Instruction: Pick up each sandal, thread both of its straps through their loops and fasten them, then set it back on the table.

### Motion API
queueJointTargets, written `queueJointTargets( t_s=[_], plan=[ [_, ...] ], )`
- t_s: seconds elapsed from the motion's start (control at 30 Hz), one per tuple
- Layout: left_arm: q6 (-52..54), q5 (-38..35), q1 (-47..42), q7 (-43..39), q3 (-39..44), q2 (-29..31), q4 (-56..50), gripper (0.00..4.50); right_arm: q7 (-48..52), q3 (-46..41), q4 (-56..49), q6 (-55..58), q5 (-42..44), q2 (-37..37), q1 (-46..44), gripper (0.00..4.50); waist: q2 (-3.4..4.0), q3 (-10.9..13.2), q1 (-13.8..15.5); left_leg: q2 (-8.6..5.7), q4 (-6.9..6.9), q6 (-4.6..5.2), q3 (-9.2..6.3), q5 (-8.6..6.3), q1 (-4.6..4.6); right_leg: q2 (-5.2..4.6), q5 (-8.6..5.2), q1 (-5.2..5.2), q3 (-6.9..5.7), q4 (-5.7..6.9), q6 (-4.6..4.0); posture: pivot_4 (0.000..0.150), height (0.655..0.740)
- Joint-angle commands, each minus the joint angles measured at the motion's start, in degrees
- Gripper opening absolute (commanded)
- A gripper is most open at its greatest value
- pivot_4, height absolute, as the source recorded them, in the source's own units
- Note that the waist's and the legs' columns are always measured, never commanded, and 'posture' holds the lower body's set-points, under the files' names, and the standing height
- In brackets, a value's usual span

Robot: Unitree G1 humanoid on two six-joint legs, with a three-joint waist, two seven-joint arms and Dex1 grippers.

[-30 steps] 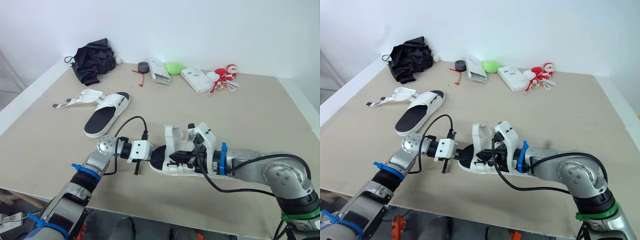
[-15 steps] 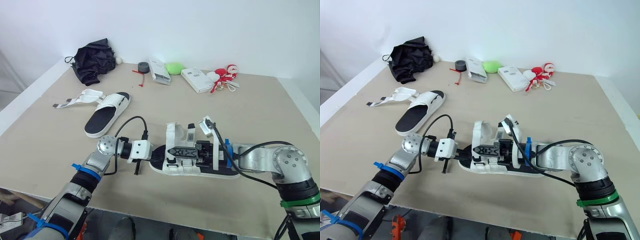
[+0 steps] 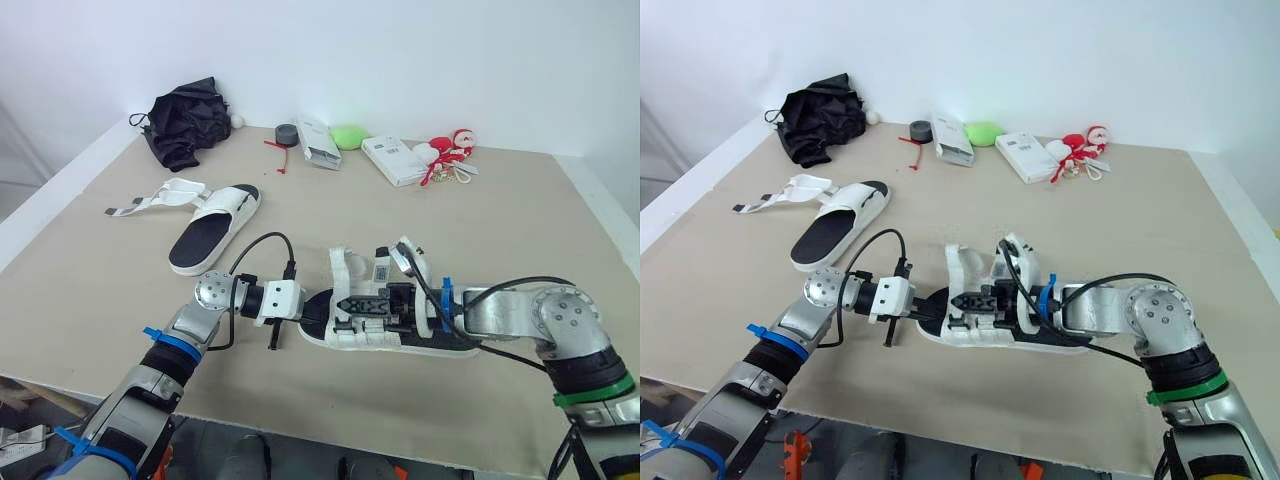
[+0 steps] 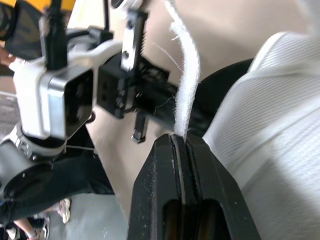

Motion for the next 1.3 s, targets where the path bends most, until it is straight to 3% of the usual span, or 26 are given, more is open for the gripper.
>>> queueJointTargets(
  t_s=[0.03, 0.33, 0.87, 1.3],
  plan=[
    [3.12, 5.96, 4.38, -1.7, -6.09, 0.47, 4.13, 0.0, -0.28, -2.33, 0.29, 1.61, 1.39, 0.22, 1.24, 0.03, 0.0, 0.0, 0.0, 0.0, 0.0, 0.0, 0.0, 0.0, -0.01, -0.01, 0.0, -0.01, 0.0, 0.0, 0.0, 0.15, 0.738],
    [3.68, 5.87, 5.06, -1.64, -6.22, 0.72, 3.39, 0.0, 0.05, -4.67, -2.42, 4.32, 1.39, 1.22, 5.5, 0.03, 0.02, -0.01, 0.0, 0.0, 0.0, 0.0, -0.02, 0.0, 0.0, 0.0, 0.0, 0.0, -0.01, 0.0, 0.01, 0.15, 0.738],
    [4.28, 5.8, 6.24, -1.45, -6.6, 0.92, 2.26, 0.0, -0.85, -7.78, 1.86, 6.33, 1.39, 5.02, -0.1, 0.03, 0.03, -0.01, -0.01, 0.0, -0.01, 0.0, 0.0, 0.0, 0.0, 0.01, -0.01, -0.01, 0.0, 0.0, 0.01, 0.15, 0.738],
    [4.4, 5.87, 5.99, -1.19, -6.54, 0.87, 2.37, 0.0, -1.78, -7.17, 0.47, 6.89, 1.39, 4.0, 4.34, 0.03, 0.05, -0.03, -0.02, 0.01, -0.02, 0.0, -0.01, 0.0, 0.0, 0.04, -0.01, -0.01, -0.01, 0.0, 0.01, 0.15, 0.738]
  ],
)
